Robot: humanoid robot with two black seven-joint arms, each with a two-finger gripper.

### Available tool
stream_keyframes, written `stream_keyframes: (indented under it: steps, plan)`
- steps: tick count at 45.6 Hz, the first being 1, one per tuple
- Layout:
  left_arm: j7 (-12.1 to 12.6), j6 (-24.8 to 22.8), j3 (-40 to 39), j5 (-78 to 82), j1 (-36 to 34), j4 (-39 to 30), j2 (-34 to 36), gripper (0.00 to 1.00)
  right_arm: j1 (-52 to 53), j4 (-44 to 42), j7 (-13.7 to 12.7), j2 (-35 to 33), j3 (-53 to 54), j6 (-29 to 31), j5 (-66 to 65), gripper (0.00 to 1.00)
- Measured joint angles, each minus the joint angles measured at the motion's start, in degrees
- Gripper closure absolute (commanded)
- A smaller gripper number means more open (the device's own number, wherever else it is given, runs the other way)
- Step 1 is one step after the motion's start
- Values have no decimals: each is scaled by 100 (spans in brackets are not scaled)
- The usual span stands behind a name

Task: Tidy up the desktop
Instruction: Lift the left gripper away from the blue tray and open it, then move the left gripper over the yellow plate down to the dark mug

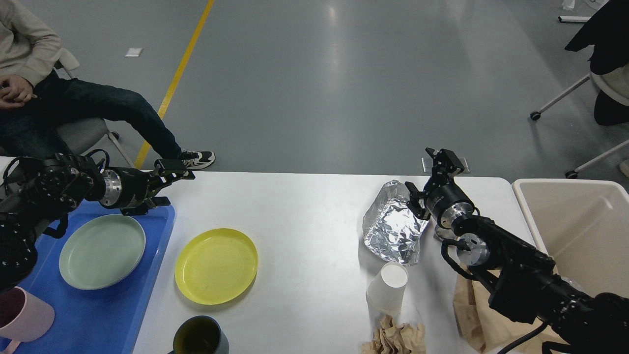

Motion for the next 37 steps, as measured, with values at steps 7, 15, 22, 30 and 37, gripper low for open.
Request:
stream_keyframes:
  steps: [7, 15, 22, 30, 37]
  plan:
    - [217, -822, 531, 56, -355, -160, -28, 4, 0, 0, -1, 1, 0, 0, 0, 0]
    - [491, -949, 1595, 71, -870, -720, -40, 4, 0, 0, -1, 1, 0, 0, 0, 0]
    - [507, -953, 2635, 76, -1434, -1169, -282, 4, 0, 0, -1, 1, 0, 0, 0, 0]
    - [497, -954, 3401, 76, -2114, -2075, -586, 4, 0, 0, 0, 0, 0, 0, 0, 0]
    - [487, -954, 3854, 79, -2823, -3098, -866, 4, 1, 0, 2, 0, 0, 0, 1, 0]
